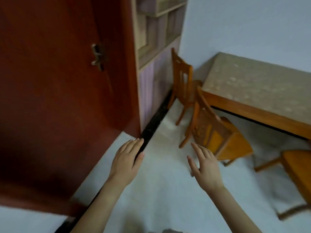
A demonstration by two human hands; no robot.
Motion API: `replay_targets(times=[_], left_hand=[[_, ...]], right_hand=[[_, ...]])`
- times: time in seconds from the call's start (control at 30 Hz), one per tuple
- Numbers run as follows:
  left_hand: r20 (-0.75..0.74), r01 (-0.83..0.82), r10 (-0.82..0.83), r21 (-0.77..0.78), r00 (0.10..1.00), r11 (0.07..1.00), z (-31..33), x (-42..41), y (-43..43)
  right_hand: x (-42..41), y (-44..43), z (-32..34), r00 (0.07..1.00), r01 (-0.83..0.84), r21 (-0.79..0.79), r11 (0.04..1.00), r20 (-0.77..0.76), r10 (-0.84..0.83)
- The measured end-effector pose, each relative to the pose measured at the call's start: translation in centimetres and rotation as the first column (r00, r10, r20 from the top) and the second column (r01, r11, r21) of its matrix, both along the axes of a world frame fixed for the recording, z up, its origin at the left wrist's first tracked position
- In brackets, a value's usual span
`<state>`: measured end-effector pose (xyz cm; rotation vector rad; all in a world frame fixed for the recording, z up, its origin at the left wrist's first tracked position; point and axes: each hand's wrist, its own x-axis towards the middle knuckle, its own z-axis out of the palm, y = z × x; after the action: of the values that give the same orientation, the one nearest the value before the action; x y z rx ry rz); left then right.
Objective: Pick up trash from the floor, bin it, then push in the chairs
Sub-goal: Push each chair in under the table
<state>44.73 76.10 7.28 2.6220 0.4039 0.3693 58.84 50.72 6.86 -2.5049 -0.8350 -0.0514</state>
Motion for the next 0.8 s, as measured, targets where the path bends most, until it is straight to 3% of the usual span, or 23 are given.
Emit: replay_targets(times=[0.17,0.33,0.8], left_hand=[[0.02,0.212,-0.211,-0.047,0.977,0.976,-1.1,9.8,-6.6],[0.007,0.372,-0.372,-0.067,0.928,0.926,-2.2,15.9,-10.1],[-0.022,0.591,-0.593,-0.055,0.805,0.805,-4.3,36.6,0.0]], right_hand=[[3.2,-8.3,-0.4,0.974,0.228,-0.016,0.974,-0.005,-0.228],[5.4,-11.3,-1.9,0.93,0.359,-0.066,0.931,-0.056,-0.363],[20.0,-1.6,-2.9,0.818,0.571,-0.019,0.821,-0.078,-0.57]])
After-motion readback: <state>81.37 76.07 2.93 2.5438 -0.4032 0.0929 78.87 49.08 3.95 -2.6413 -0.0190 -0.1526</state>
